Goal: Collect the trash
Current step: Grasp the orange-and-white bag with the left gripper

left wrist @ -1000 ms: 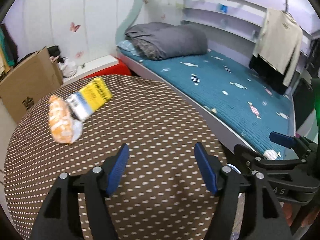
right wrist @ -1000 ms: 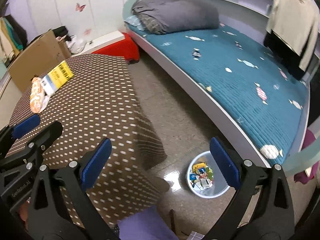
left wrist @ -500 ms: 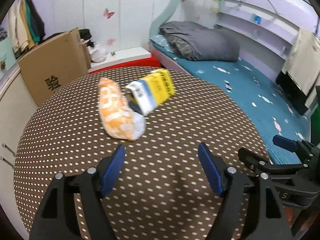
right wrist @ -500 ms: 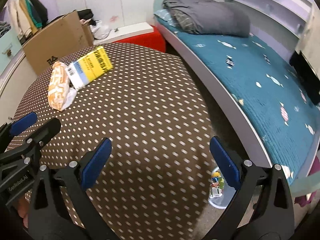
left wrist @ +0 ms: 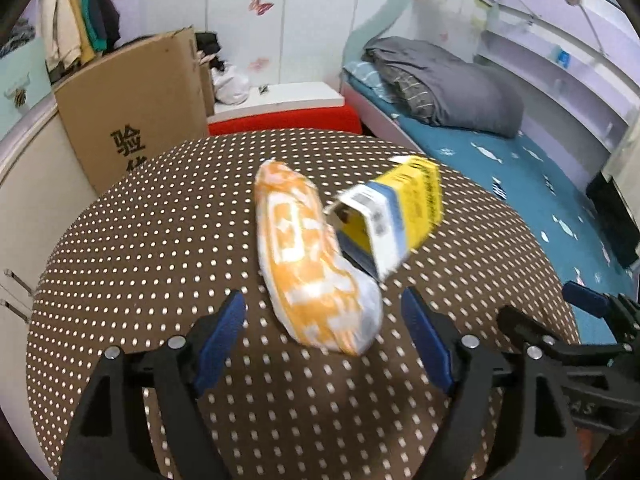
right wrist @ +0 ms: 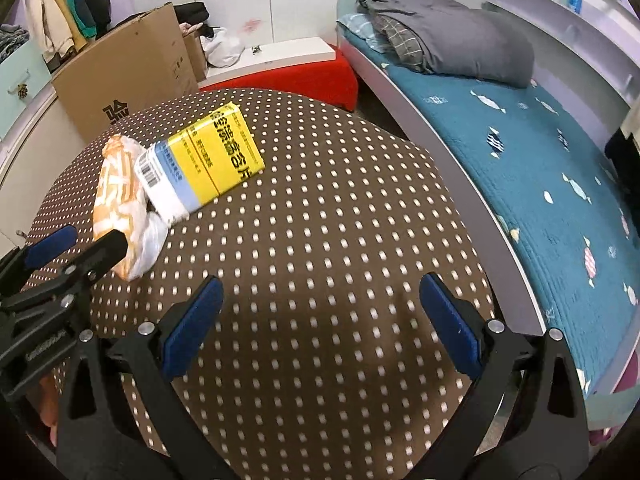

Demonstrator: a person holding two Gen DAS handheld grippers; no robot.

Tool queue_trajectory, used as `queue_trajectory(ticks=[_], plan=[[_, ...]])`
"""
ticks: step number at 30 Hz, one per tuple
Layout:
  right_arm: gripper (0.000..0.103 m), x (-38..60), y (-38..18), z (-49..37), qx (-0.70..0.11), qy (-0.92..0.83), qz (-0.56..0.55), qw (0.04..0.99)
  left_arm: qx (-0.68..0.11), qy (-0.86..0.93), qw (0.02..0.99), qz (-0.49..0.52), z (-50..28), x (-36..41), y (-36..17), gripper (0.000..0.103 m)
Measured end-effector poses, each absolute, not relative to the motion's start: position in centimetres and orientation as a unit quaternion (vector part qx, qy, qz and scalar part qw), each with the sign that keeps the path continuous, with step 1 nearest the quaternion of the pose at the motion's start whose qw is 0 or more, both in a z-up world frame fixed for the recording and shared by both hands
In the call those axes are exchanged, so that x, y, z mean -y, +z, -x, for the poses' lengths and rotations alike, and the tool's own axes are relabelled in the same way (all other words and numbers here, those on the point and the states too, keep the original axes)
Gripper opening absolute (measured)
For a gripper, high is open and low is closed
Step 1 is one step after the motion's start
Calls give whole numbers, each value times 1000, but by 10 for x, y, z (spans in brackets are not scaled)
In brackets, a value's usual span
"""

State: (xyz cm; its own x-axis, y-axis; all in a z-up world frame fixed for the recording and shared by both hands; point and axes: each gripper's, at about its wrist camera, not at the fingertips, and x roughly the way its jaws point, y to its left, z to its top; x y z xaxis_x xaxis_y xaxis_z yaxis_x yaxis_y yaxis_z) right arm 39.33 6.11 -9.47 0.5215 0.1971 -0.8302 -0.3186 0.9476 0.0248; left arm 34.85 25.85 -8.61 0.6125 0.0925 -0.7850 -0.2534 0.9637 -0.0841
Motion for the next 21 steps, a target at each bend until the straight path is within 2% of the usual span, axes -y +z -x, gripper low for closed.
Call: queue_trajectory(ticks=[4, 5, 8, 11, 21], plan=[[96, -72, -97, -406, -466, 162, 65, 867, -437, 91, 887, 119, -366, -274, -99, 78], [96, -74, -97, -408, -466, 165, 67, 866, -444, 92, 883, 124, -370, -278, -104, 75], [96, -87, -96, -413, -461, 197, 81, 861, -435, 95, 888, 111, -372, -282, -107, 42], [96, -106, -89, -413, -435, 243, 110, 860, -430, 85, 888, 137, -366, -293, -103, 39], [96, -150, -92, -435, -396, 305, 152, 853, -405, 108, 892, 170, -350, -320, -94, 39]])
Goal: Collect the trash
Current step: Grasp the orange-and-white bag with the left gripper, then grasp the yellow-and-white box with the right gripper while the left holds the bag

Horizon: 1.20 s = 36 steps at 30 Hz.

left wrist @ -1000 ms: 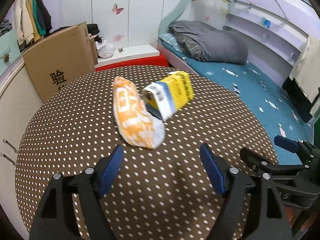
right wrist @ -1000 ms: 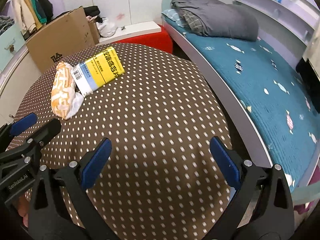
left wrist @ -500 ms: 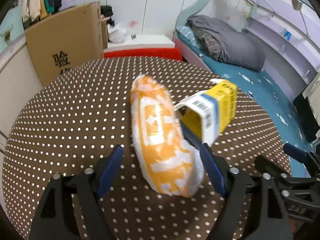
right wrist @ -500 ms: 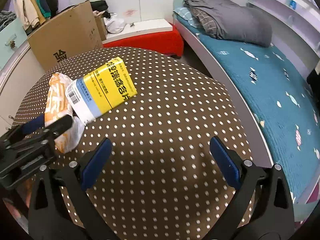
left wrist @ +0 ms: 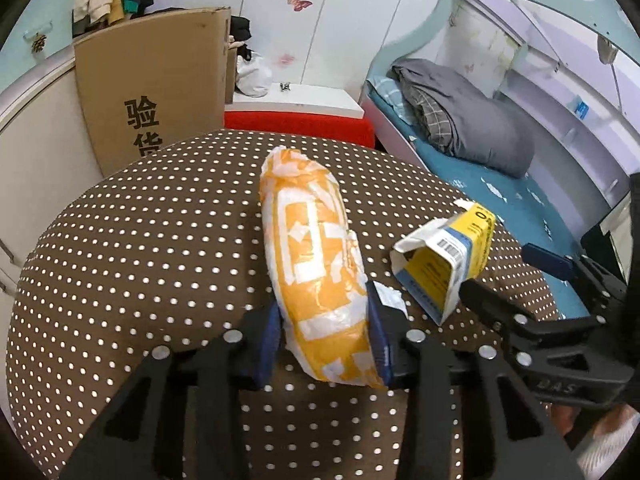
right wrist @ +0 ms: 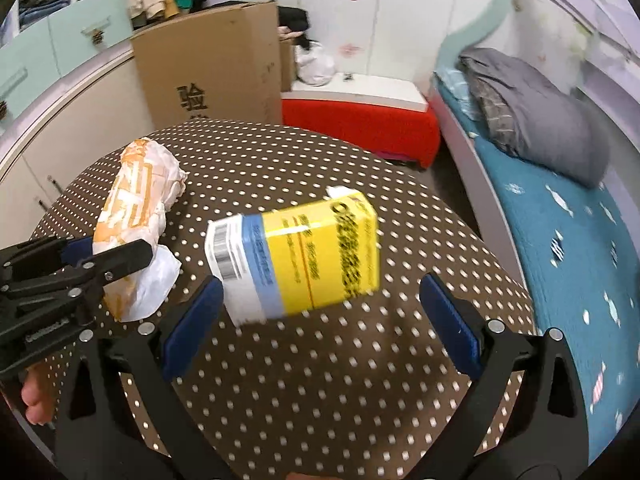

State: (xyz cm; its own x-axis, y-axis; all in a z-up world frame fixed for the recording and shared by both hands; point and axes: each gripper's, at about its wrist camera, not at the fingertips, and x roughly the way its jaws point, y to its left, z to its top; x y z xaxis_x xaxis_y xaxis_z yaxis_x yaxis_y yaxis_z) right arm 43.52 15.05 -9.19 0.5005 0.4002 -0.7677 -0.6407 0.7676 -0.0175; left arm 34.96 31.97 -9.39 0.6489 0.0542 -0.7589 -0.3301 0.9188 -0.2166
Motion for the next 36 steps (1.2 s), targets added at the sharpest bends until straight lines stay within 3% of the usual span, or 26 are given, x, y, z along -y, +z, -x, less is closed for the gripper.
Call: queue_trajectory(ticks=[11, 16, 18, 19, 20, 24, 26, 30, 31, 32, 33, 34, 36], plan=[[96, -165, -105, -457, -407, 322, 156, 840, -407, 111, 891, 169, -348, -324, -94, 40], [96, -156, -112, -477, -433, 373, 102, 814, -415, 118, 887, 168, -350, -327, -99, 40], [78, -150, -114, -476, -437, 398, 82, 803, -414, 120, 887, 166, -350, -328, -99, 40], [51, -148, -113, -475, -436, 403, 81, 801, -414, 120, 887, 166, -350, -327, -98, 40], [31, -148, -114, -473, -441, 406, 81, 797, -413, 121, 887, 166, -350, -328, -98, 40], [10, -148, -113, -466, -445, 423, 77, 786, -412, 119, 888, 164, -351, -330, -98, 40], [7, -148, -112, -460, -441, 427, 67, 787, -411, 120, 889, 160, -350, -328, -98, 40], [9, -155, -108, -449, -423, 411, 93, 802, -407, 118, 891, 164, -347, -330, -96, 40], [20, -156, -107, -451, -424, 406, 92, 804, -406, 118, 891, 165, -346, -331, -96, 40], [57, -155, -106, -452, -424, 407, 83, 805, -405, 119, 891, 166, -346, -332, -96, 40], [74, -153, -103, -452, -413, 409, 73, 810, -404, 119, 891, 167, -345, -334, -96, 40], [78, -152, -100, -452, -399, 410, 68, 817, -404, 120, 891, 169, -345, -335, -95, 40], [76, -155, -98, -454, -398, 412, 70, 817, -401, 120, 892, 172, -344, -338, -94, 40]])
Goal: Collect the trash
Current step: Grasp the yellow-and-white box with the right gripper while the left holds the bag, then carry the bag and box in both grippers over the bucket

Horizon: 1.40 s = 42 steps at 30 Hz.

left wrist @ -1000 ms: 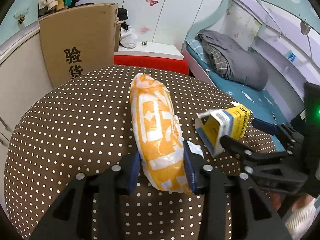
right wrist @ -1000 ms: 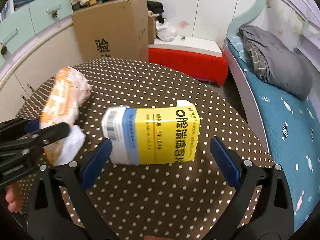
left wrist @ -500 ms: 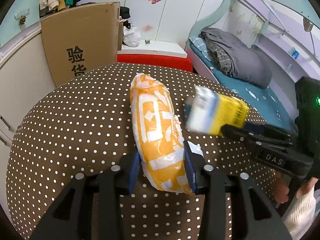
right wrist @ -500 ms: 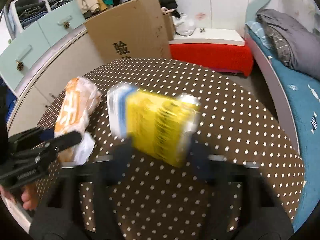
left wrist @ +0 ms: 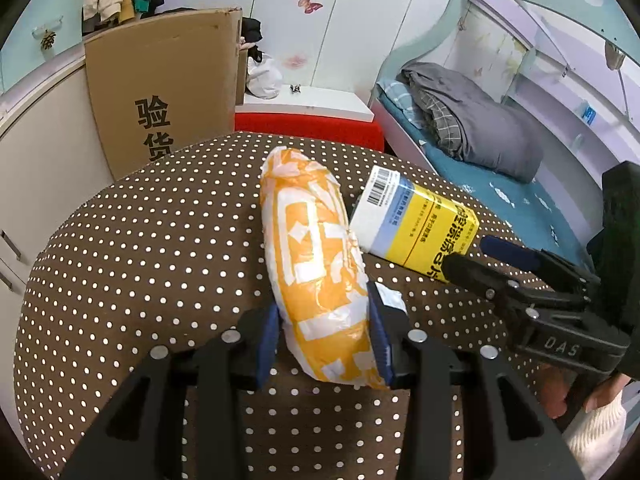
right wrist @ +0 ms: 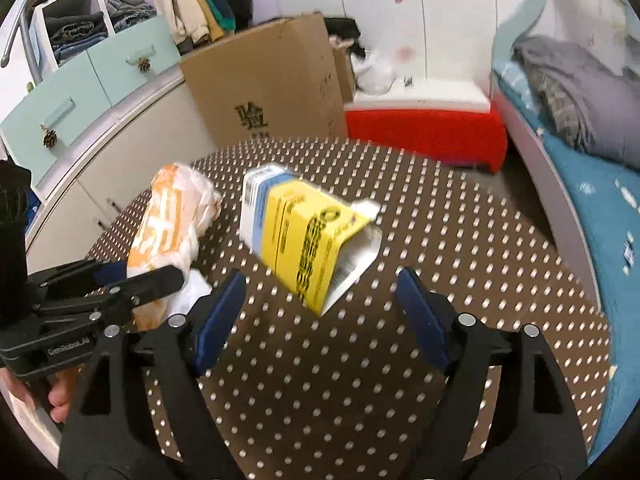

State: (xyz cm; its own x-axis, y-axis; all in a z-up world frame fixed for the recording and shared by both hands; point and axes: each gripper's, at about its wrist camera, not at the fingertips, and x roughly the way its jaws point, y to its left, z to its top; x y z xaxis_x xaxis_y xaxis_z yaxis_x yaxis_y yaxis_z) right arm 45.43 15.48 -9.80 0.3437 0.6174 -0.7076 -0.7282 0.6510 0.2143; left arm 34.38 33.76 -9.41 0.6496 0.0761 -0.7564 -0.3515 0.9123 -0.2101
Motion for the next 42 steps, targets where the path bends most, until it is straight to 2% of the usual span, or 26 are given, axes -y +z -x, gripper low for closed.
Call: queue_trajectory(ticks=[3, 5, 8, 9, 10, 11, 12, 23, 42], plan=[[66, -166, -98, -459, -398, 428, 74, 808, -397, 122, 893, 172, -343, -341, -92, 40], [55, -175, -101, -459, -401, 442, 77, 799, -394, 127, 894, 173, -342, -345, -91, 40], [55, -190, -106, -460, -403, 447, 88, 794, -390, 133, 893, 182, -341, -352, -89, 40], [46, -191, -107, -461, -406, 445, 86, 793, -389, 134, 892, 185, -339, -356, -89, 40], [23, -192, -107, -462, -411, 448, 79, 790, -389, 136, 892, 184, -339, -356, -89, 40], [6, -191, -107, -462, -417, 451, 68, 786, -389, 138, 892, 183, -339, -357, -89, 40], [4, -189, -106, -460, -415, 450, 64, 788, -390, 138, 892, 180, -339, -357, -89, 40], [2, -149, -77, -434, -388, 408, 48, 825, -389, 112, 902, 146, -341, -320, -78, 40], [1, -18, -47, -375, -364, 312, 11, 878, -383, 17, 920, 82, -330, -183, -55, 40]])
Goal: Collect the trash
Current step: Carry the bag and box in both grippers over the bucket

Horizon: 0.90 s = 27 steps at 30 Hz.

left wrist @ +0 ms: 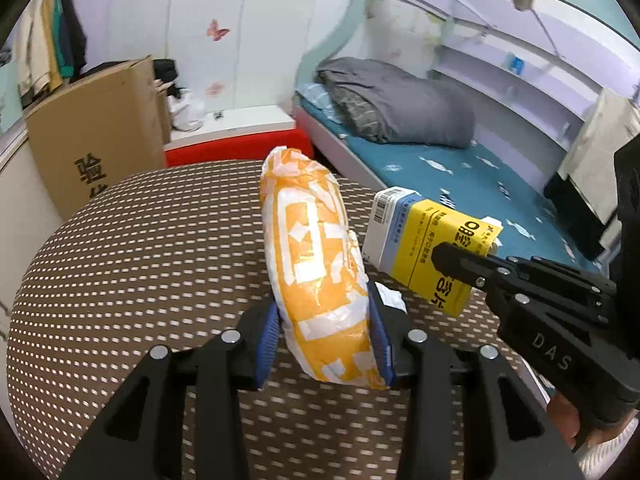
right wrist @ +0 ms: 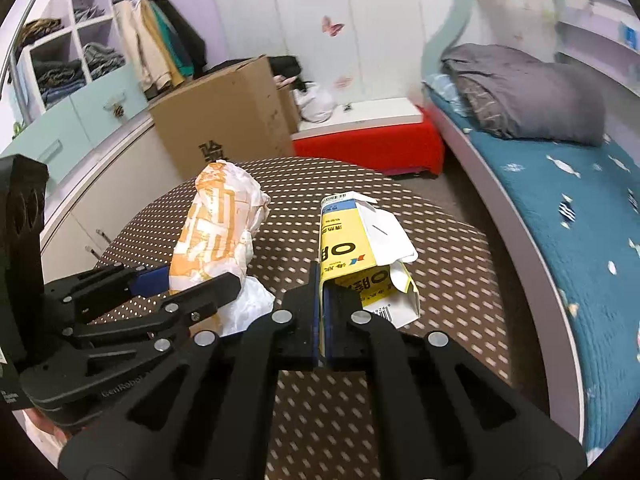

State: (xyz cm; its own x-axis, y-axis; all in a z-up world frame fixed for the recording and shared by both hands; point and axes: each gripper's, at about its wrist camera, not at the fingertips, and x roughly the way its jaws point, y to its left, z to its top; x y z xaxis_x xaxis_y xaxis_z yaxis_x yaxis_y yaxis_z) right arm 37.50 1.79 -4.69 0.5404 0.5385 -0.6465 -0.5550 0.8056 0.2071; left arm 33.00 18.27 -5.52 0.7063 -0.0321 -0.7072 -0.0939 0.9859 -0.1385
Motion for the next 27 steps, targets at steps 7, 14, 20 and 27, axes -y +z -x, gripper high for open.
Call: queue_trajectory(ticks=[7, 14, 20, 27], plan=[[1, 43, -36, -354, -355, 267, -6, 896, -374, -26, 925, 56, -322, -122, -42, 40], [1, 110, -29, -332, -342, 220, -29, 913, -370, -76, 926, 24, -312, -51, -35, 40], [1, 167, -30, -311, -337, 178, -42, 924, -373, -120, 920, -2, -303, 10, -37, 40], [1, 226, -48, -288, -344, 135, -66, 927, -382, -168, 908, -27, -294, 71, -50, 40]])
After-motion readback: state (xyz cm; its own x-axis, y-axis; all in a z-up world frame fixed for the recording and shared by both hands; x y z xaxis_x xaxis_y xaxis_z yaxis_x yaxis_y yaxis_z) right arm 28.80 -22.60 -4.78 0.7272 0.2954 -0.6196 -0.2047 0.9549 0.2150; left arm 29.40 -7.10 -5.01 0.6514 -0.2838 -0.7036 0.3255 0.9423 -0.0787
